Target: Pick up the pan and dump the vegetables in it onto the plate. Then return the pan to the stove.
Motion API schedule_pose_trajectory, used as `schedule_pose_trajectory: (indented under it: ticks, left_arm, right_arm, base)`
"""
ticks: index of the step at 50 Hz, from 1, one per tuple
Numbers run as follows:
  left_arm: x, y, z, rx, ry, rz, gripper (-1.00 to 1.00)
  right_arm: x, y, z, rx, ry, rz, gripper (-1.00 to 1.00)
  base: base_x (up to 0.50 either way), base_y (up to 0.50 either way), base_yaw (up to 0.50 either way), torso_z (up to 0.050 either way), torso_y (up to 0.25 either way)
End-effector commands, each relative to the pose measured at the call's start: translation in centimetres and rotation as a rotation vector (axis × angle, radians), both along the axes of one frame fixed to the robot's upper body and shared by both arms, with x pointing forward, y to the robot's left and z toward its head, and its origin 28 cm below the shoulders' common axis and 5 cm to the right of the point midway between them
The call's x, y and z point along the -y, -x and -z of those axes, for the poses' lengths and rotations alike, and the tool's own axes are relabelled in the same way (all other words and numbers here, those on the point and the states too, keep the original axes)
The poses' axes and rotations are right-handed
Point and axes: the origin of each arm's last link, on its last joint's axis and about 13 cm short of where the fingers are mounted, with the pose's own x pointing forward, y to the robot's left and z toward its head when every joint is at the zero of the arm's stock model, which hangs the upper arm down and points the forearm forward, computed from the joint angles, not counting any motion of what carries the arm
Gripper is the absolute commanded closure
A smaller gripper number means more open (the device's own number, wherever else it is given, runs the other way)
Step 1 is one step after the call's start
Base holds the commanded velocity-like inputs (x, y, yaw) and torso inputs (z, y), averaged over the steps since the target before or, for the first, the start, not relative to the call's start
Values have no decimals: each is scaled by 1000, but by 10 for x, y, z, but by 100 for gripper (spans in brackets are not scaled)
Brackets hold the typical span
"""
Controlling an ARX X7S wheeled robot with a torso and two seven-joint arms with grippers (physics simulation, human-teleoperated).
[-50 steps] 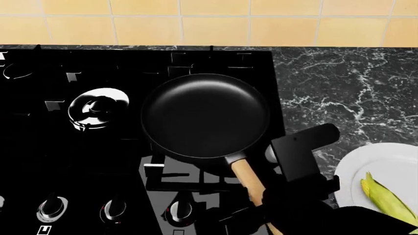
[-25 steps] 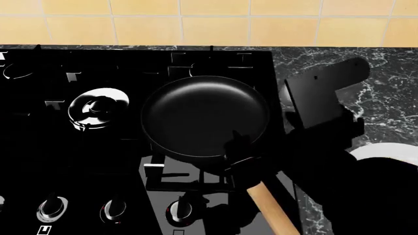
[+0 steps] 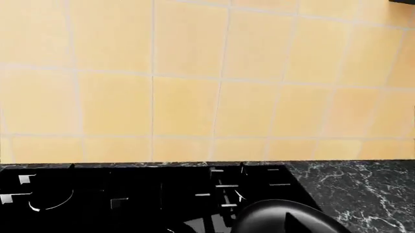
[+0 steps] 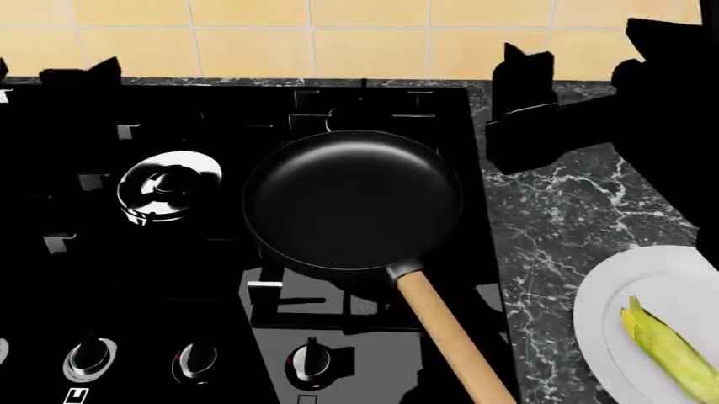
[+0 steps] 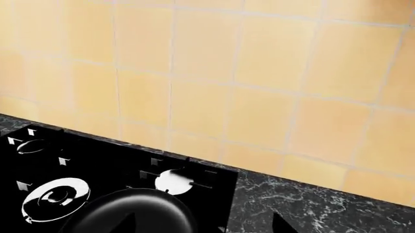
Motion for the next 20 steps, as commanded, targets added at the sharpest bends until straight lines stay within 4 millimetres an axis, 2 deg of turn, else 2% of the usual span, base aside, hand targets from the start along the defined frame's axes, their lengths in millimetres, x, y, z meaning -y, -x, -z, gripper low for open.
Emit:
schedule_pose_trajectory:
  ticks: [1,4,6,11,17,20]
  left_arm:
    - [3,-9,-37,7,-32,34,-100]
    - [7,-6,-51,10,-4,44,-100]
    - [10,8,-65,34,16,69,-100]
    - [13,8,-60,-7,-2,67,-100]
    - [19,16,-84,2,-12,97,-100]
    - [21,20,-88,4,-17,111,-100]
  right_arm:
    - [12,3,-45,87,-59,38,-100]
    - [13,8,-60,104,-60,38,-100]
    - [12,16,-67,111,-60,38,-100]
    - [14,25,-67,117,-94,56,-100]
    - [9,31,-79,116,-82,41,-100]
    - [11,32,-86,113,-73,41,-100]
  base:
    - [0,0,0,0,0]
    - [0,0,0,0,0]
    - [0,0,0,0,0]
    - [0,0,0,0,0]
    - [0,0,0,0,0]
    - [0,0,0,0,0]
